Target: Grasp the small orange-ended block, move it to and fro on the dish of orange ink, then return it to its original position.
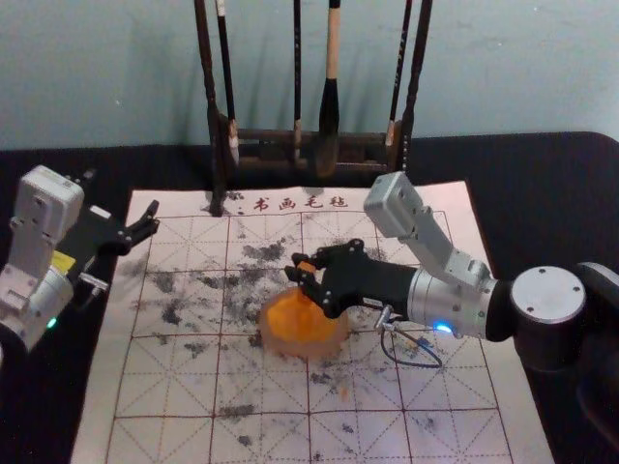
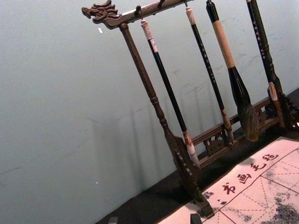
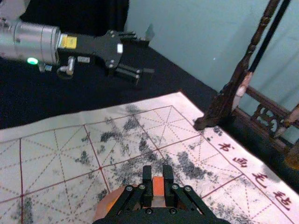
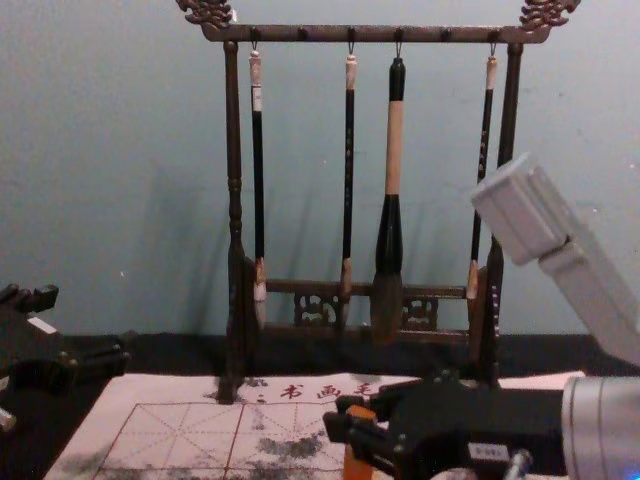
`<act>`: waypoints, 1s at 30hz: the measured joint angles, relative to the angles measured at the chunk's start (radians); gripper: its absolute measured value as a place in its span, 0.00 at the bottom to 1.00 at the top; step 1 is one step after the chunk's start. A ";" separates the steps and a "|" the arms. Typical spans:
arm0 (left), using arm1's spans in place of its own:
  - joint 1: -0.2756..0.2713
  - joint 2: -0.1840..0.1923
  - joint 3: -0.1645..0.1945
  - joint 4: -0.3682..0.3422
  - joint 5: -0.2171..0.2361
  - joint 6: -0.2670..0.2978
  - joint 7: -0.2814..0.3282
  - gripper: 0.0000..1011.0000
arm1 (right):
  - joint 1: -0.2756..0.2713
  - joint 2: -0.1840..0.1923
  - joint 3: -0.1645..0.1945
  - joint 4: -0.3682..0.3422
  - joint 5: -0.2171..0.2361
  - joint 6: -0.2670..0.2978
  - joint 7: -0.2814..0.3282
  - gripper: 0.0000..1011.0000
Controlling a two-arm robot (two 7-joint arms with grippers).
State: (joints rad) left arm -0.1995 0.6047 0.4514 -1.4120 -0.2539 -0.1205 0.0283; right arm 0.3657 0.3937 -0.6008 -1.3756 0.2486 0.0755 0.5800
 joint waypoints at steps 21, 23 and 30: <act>0.000 0.000 0.000 0.000 0.000 0.000 0.000 0.99 | -0.107 0.040 0.136 -0.200 0.138 0.098 -0.110 0.14; 0.000 0.000 0.000 0.000 0.000 0.000 0.000 0.99 | -0.127 0.050 0.155 -0.227 0.155 0.109 -0.129 0.14; 0.000 0.000 0.000 0.000 0.000 0.000 0.000 0.99 | -0.191 0.082 0.209 -0.295 0.191 0.126 -0.182 0.14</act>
State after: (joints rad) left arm -0.1995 0.6047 0.4514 -1.4120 -0.2539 -0.1205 0.0283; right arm 0.1752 0.4756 -0.3914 -1.6710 0.4398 0.2011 0.3977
